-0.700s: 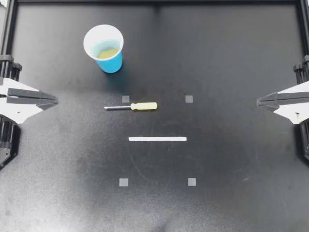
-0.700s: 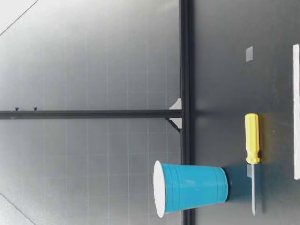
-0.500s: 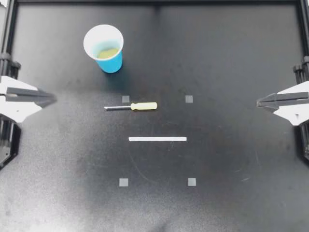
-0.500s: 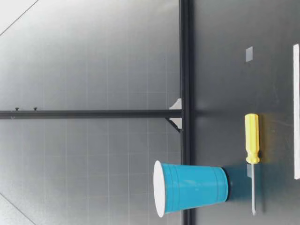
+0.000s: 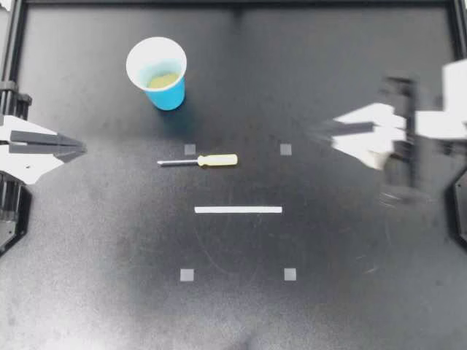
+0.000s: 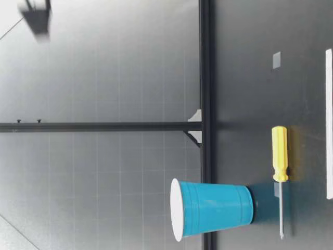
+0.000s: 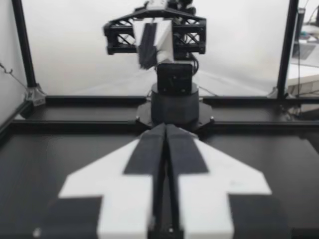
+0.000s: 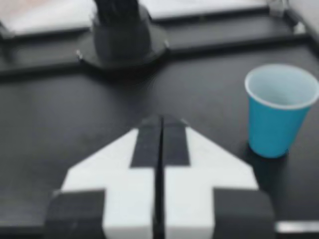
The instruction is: Pick up the screwdriver with the right arm, hand it over to the left arm then place it into the cup.
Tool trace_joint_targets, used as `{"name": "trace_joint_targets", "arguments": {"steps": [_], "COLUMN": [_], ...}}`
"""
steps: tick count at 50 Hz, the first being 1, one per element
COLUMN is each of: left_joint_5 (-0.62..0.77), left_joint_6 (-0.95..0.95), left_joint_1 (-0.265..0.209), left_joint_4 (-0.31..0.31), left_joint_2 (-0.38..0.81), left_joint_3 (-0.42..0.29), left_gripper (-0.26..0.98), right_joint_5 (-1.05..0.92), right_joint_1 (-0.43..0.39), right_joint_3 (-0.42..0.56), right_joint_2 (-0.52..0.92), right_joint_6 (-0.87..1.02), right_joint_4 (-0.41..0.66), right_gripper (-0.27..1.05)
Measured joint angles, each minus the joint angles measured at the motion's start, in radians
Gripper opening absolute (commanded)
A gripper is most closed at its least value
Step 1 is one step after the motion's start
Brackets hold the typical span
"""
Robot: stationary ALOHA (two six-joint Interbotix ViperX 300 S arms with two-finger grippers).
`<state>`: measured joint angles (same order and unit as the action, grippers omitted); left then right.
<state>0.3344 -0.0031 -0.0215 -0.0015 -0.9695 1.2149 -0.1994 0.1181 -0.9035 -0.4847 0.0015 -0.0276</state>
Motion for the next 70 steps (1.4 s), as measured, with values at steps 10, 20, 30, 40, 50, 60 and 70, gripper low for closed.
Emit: {"name": "trace_joint_targets", "arguments": {"steps": [10, 20, 30, 40, 50, 60, 70], "left_joint_5": [0.0, 0.002, 0.012, 0.034, 0.038, 0.038, 0.038], "left_joint_6": [0.0, 0.002, 0.0, 0.002, 0.0, 0.002, 0.002], "left_joint_1": [0.0, -0.002, -0.002, 0.0, -0.002, -0.002, -0.002], "left_joint_4": [0.002, 0.0, 0.0, 0.002, 0.002, 0.002, 0.0], "left_joint_2": [0.0, 0.0, -0.002, -0.003, -0.005, -0.005, -0.005], "left_joint_3": [0.011, 0.02, 0.038, 0.057, 0.066, 0.067, 0.071], "left_gripper": [0.12, 0.12, 0.12, 0.12, 0.12, 0.12, 0.12], "right_joint_5": [0.16, 0.319, 0.448, 0.517, 0.522, 0.5, 0.474], "right_joint_1": [0.017, 0.026, 0.028, 0.031, 0.031, 0.031, 0.035], "right_joint_3": [0.176, 0.341, 0.495, 0.597, 0.623, 0.626, 0.626], "right_joint_2": [0.206, 0.402, 0.581, 0.735, 0.824, 0.864, 0.89], "right_joint_6": [-0.005, -0.009, -0.018, -0.034, -0.038, -0.04, -0.04], "right_joint_4": [0.014, 0.04, 0.097, 0.112, 0.112, 0.114, 0.115], "right_gripper": [0.08, 0.28, 0.63, 0.64, 0.62, 0.6, 0.6]}}
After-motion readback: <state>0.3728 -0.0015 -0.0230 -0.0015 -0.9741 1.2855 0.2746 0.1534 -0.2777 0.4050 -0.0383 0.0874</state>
